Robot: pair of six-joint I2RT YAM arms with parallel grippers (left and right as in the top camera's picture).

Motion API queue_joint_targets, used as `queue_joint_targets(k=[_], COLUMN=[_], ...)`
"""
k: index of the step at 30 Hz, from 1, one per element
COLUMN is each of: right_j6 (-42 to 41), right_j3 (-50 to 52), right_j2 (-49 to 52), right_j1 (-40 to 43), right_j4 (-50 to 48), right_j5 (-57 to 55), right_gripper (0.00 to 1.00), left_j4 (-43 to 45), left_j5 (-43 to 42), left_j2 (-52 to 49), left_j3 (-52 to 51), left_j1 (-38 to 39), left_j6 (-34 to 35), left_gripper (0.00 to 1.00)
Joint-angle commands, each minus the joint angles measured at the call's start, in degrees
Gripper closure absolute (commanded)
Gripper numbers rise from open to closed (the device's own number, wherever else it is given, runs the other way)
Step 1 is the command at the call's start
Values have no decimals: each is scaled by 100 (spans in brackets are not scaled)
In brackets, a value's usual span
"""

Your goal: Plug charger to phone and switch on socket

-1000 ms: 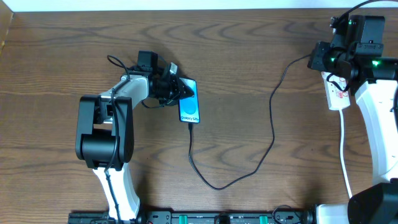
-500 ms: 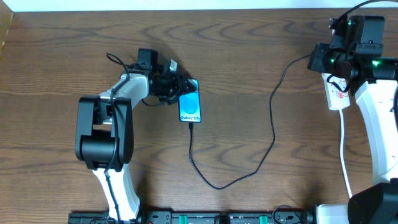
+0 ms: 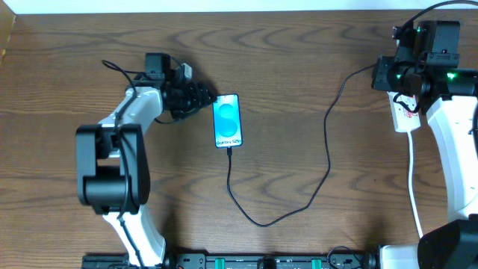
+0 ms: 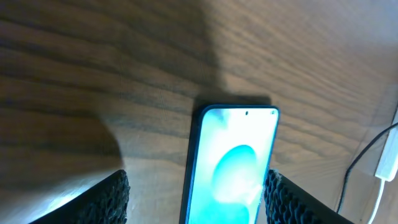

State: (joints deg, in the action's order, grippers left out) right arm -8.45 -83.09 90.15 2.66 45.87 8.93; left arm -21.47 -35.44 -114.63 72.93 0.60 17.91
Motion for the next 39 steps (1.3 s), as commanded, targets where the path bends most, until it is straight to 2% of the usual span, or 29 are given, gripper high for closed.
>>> queue_joint_targets(k=[1, 7, 9, 10, 14, 19, 22, 26, 31, 33, 34, 39], right_j6=[201, 393, 450, 452, 494, 494, 494, 577, 575, 575, 573, 533], right_j3=[28, 28, 28, 28, 28, 28, 28, 28, 28, 28, 28, 28], right_j2=[-26, -46, -87, -129, -446, -1147, -1563, -2076, -2568, -2651, -2688, -2723], right_j1=[-42, -42, -42, -42, -46, -46, -46, -46, -46, -46, -46, -46], right_j4=[94, 214, 210, 205, 199, 302, 424, 662, 957, 990, 1001, 1075], right_j5=[-68, -22, 24, 28, 72, 85, 85, 83, 85, 83, 85, 81], right_gripper=[85, 82, 80, 80, 77, 67, 59, 40, 30, 15, 1, 1], left_j4=[-133, -496, -538, -551, -549, -549, -549, -549, -549, -549, -549, -549], left_j5=[186, 186, 186, 186, 186, 186, 186, 186, 186, 186, 186, 186], left_j2=[868, 2299, 2627, 2774, 3226, 3340, 3329, 3329, 3329, 3329, 3329, 3329], left_j3=[-13, -15, -15, -15, -15, -17, -17, -17, -17, -17, -17, -17], left_j1=[-127, -236, -236, -236, -229, -229, -229, -229, -229, -229, -229, -229], left_j6=[-140, -136, -138, -136, -138, -138, -138, -138, -138, -138, -138, -138], left_gripper=[30, 30, 7, 4, 3, 3, 3, 3, 3, 2, 2, 2])
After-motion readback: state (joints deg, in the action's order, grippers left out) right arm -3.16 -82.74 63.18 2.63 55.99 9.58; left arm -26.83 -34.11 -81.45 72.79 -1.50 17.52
